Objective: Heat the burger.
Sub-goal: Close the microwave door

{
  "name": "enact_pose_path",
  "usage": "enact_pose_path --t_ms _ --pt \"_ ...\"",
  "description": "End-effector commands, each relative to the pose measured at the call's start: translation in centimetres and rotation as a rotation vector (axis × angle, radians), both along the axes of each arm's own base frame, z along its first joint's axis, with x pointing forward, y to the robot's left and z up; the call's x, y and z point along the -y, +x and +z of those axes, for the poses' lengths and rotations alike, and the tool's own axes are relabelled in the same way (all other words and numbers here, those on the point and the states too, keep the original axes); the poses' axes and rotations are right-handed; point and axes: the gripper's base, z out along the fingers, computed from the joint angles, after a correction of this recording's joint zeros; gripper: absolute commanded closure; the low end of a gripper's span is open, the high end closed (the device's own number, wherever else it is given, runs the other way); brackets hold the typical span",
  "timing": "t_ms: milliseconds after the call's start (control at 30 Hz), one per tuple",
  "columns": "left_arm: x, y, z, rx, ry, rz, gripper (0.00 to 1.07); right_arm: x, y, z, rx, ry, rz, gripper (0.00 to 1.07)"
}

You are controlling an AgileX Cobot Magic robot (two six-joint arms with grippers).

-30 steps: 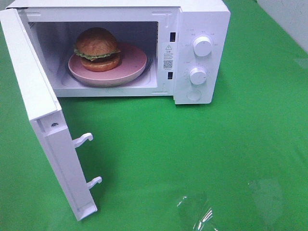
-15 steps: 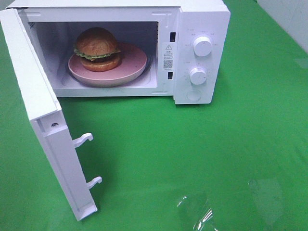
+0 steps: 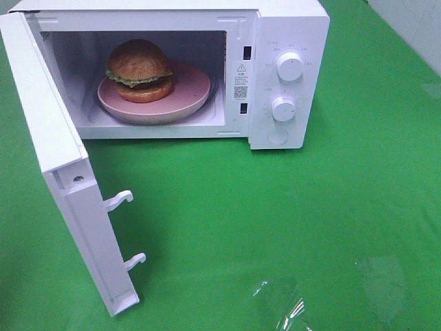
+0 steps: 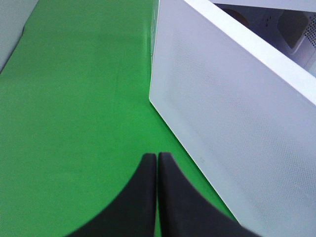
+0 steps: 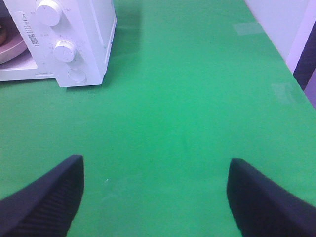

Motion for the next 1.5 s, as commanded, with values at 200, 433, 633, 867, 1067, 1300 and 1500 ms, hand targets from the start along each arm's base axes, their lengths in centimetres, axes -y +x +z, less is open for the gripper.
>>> enact_pose_path --t_ms 200,433,633,867,1067,1300,1500 --pt "0.0 3.8 0.5 0.066 -0.006 0.016 1.07 0.0 -0.3 0.0 0.033 -0.007 0.0 0.31" --pt "0.0 6.5 -1.1 0.077 -0.008 0.026 1.07 0.0 -0.3 0.0 0.033 -0.007 0.0 0.31" --pt "0.0 7.0 -3.5 0.148 -0.05 0.049 1.07 0.0 -0.3 0.0 0.033 -0.007 0.0 0.31" --pt "-0.3 6.8 -5.4 0.304 -0.05 0.072 1.07 0.0 -0.3 0.0 0.033 -0.007 0.0 0.31" --pt "-0.4 6.8 -5.9 0.372 -0.049 0.081 1.07 0.0 -0.3 0.0 0.033 -0.007 0.0 0.31" --pt "-0.4 8.5 -7.1 0.315 -0.041 0.088 1.07 0.0 -0.3 0.0 0.033 -0.007 0.0 0.31" --pt "-0.2 10.6 -8.2 0.336 -0.014 0.07 1.07 0.0 -0.3 0.0 0.033 -0.007 0.0 0.31"
